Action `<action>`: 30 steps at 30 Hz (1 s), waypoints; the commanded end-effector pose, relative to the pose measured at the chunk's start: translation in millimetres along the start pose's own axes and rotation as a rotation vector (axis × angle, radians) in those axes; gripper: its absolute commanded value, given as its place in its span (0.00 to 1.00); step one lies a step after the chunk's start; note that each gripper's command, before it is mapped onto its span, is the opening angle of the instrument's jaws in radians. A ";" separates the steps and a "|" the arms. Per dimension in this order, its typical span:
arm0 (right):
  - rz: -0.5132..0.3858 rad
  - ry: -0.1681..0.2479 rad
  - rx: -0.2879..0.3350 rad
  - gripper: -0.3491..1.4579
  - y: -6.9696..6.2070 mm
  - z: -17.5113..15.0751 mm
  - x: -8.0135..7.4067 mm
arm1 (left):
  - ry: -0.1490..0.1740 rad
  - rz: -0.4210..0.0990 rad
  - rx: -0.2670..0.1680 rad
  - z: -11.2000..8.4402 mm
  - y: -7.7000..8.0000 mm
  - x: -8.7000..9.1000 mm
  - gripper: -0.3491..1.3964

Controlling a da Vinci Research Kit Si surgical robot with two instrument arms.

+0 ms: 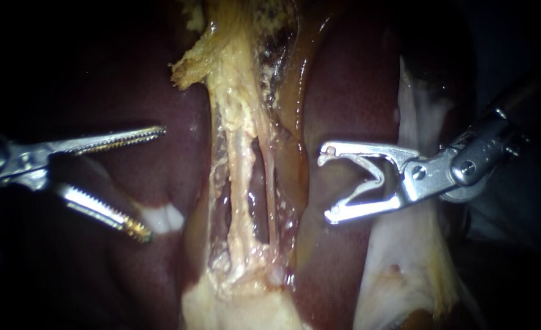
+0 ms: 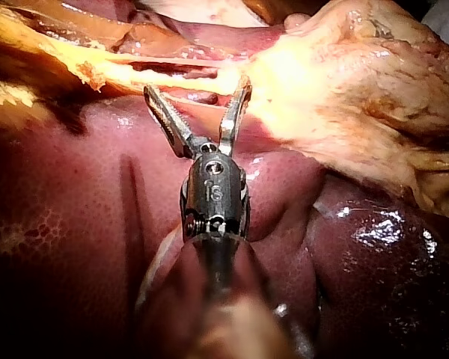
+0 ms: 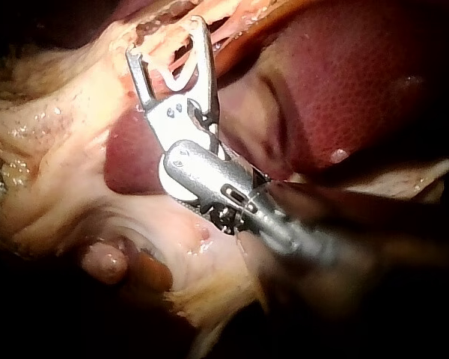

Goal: Grabbing gallbladder

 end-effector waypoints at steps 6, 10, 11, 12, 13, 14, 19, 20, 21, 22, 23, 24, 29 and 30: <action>0.000 0.001 0.001 0.52 0.0 0.0 0.1 | -0.014 -0.025 -0.004 0.0 0.1 -0.3 0.78; 0.006 0.000 0.000 0.52 0.0 -0.1 0.0 | -0.051 -0.058 -0.061 -0.6 0.8 -1.2 0.77; 0.006 0.000 0.000 0.52 0.1 -0.1 -0.1 | -0.066 -0.076 -0.081 -0.9 1.2 -1.7 0.76; 0.006 0.000 0.000 0.52 0.1 -0.1 -0.1 | -0.071 -0.081 -0.099 -1.1 1.5 -2.0 0.76; 0.006 0.000 0.000 0.52 0.1 -0.1 -0.1 | -0.076 -0.093 -0.118 -1.4 1.8 -2.4 0.76; 0.006 0.000 0.000 0.52 0.1 -0.1 -0.1 | -0.083 -0.114 -0.145 -1.8 2.3 -2.9 0.76; 0.006 0.001 0.000 0.52 0.0 0.0 0.0 | -0.086 -0.193 -0.247 -3.3 4.6 -4.2 0.77; 0.006 0.001 0.000 0.52 0.0 0.0 0.0 | -0.087 -0.213 -0.263 -3.5 5.0 -4.3 0.77; 0.006 0.001 0.000 0.52 0.0 0.0 0.0 | -0.086 -0.236 -0.283 -3.7 5.6 -4.5 0.75; 0.006 0.001 0.000 0.52 0.0 0.0 0.0 | -0.085 -0.262 -0.300 -3.7 6.0 -4.6 0.74; 0.006 0.001 0.000 0.52 0.0 0.0 0.0 | -0.085 -0.280 -0.307 -3.7 6.4 -4.8 0.74; 0.006 0.001 0.000 0.52 0.0 0.0 0.0 | -0.086 -0.305 -0.313 -3.5 6.8 -4.9 0.72; 0.011 0.000 -0.001 0.52 0.1 0.0 -0.2 | -0.097 -0.399 -0.319 -2.1 8.5 -5.5 0.69; 0.011 0.000 -0.001 0.52 0.1 0.0 -0.3 | -0.100 -0.418 -0.321 -1.8 8.8 -5.5 0.69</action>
